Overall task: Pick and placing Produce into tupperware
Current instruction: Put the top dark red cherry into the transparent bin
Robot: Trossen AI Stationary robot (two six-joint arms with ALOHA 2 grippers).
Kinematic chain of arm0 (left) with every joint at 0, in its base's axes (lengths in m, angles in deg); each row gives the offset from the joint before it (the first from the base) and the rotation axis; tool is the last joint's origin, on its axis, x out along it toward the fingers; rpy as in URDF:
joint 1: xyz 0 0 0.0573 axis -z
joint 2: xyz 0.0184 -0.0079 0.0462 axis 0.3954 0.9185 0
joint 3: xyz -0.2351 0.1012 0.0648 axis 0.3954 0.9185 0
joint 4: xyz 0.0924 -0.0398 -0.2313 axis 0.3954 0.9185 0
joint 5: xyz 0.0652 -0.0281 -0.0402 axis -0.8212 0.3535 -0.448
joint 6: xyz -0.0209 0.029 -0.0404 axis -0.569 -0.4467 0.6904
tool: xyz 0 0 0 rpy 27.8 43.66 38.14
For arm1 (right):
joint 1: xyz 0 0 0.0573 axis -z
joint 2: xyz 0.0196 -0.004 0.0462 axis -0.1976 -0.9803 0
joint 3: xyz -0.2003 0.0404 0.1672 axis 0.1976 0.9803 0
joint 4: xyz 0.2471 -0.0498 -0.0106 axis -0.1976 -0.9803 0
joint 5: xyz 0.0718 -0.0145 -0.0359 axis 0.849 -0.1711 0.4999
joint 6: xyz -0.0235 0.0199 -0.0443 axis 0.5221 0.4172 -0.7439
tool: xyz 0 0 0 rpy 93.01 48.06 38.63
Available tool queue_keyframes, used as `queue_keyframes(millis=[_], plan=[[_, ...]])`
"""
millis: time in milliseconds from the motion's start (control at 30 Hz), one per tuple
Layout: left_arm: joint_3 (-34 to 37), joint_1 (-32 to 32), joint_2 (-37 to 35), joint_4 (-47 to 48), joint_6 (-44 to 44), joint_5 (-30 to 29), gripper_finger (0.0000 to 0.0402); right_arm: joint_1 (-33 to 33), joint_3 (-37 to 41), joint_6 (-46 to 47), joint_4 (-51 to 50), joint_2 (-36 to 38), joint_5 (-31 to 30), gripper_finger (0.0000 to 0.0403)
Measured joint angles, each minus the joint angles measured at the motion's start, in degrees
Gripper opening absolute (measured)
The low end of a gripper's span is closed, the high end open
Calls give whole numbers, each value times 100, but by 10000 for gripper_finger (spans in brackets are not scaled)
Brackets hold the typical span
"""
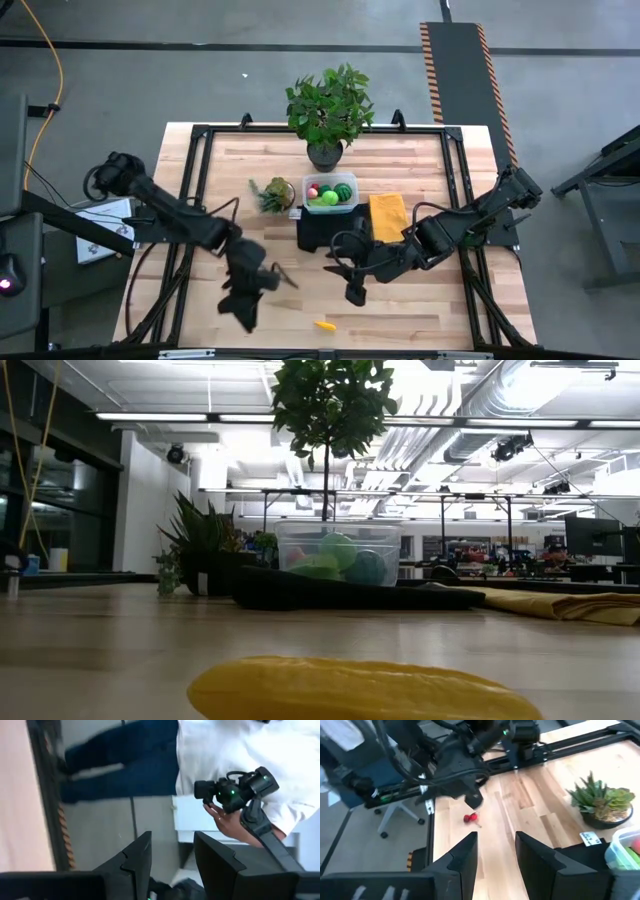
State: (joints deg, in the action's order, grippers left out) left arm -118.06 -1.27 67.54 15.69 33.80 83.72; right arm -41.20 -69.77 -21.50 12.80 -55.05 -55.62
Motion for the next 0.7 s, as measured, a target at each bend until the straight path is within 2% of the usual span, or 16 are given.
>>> queue_keyframes(millis=[333, 533, 700], plan=[[0, 1379, 0, 248, 1921, -792, 134, -68, 0, -564, 0, 0, 235, 124], [0, 2065, 0, 961, 2939, -1575, 134, -103, 0, -730, 0, 0, 252, 124], [0, 2609, 0, 1628, 3798, -1981, 134, -114, 0, -781, 0, 0, 288, 124]])
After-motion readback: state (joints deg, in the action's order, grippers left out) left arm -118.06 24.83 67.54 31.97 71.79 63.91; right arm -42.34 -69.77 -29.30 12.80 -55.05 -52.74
